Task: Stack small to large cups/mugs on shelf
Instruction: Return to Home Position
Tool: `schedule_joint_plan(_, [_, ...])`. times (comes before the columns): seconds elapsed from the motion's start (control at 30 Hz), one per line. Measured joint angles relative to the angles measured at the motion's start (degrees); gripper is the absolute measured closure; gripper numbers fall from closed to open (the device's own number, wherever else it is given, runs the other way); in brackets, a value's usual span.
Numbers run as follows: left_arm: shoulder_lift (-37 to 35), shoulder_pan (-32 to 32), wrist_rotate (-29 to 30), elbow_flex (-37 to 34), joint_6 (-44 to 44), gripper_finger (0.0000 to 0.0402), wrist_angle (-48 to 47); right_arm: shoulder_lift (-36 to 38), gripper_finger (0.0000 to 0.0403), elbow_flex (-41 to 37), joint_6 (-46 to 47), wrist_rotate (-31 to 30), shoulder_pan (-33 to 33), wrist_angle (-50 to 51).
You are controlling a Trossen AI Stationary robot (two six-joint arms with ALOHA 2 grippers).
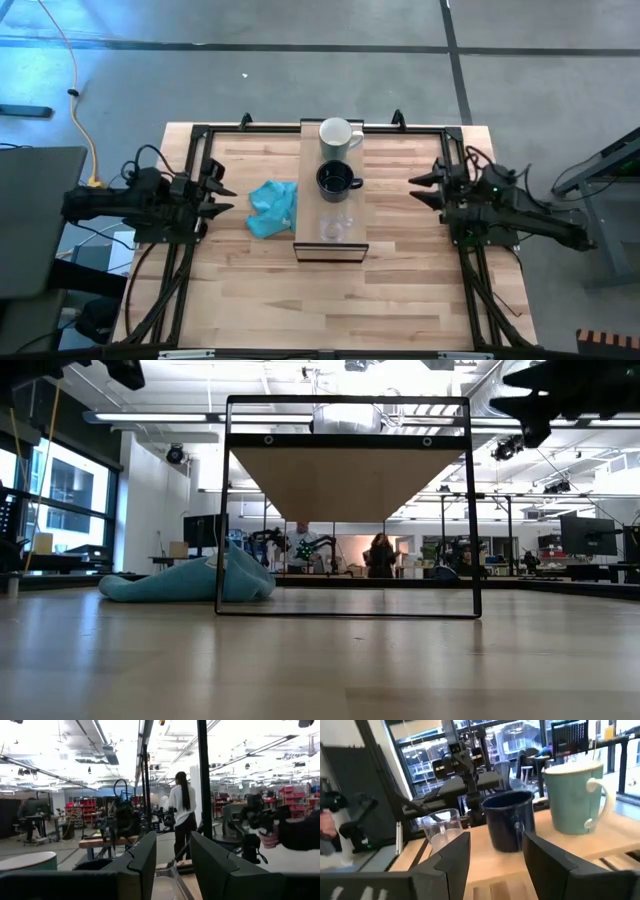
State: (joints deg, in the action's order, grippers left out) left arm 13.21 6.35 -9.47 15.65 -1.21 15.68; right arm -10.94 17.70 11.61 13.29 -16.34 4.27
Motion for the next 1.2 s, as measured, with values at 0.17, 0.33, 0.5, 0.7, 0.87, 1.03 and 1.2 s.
schedule_joint_plan(0.17, [0.0, 0.0, 0.0, -1.6, 0.2, 0.0295, 2.3, 0.0, 0.0231, -5.1, -0.7, 0.6, 0.2, -13.5])
schedule_joint_plan(0.33, [0.0, 0.0, -0.3, -3.2, 0.1, 0.0295, 4.8, 0.0, 0.0231, -8.4, -6.7, 1.7, 1.1, -25.7])
schedule_joint_plan(0.5, [0.0, 0.0, -2.1, -5.4, -1.1, 0.0296, 9.2, 0.0, 0.0231, -9.0, -6.4, 1.7, 1.1, -26.0])
schedule_joint_plan(0.7, [0.0, 0.0, 0.2, -9.9, -2.0, 0.0295, 18.5, 0.0, 0.0231, -9.0, -6.1, 1.7, 1.1, -26.0])
schedule_joint_plan(0.87, [0.0, 0.0, 0.4, -12.4, -2.0, 0.0295, 22.5, 0.0, 0.0231, -9.0, -6.1, 1.7, 1.1, -26.5])
schedule_joint_plan(1.03, [0.0, 0.0, 0.5, -14.7, -2.0, 0.0295, 26.7, 0.0, 0.0231, -9.0, -6.5, 1.7, 1.1, -27.3])
schedule_joint_plan(1.2, [0.0, 0.0, 0.5, -15.2, -2.9, 0.0296, 27.4, 0.0, 0.0231, -9.0, -6.3, 1.7, 1.1, -27.3])
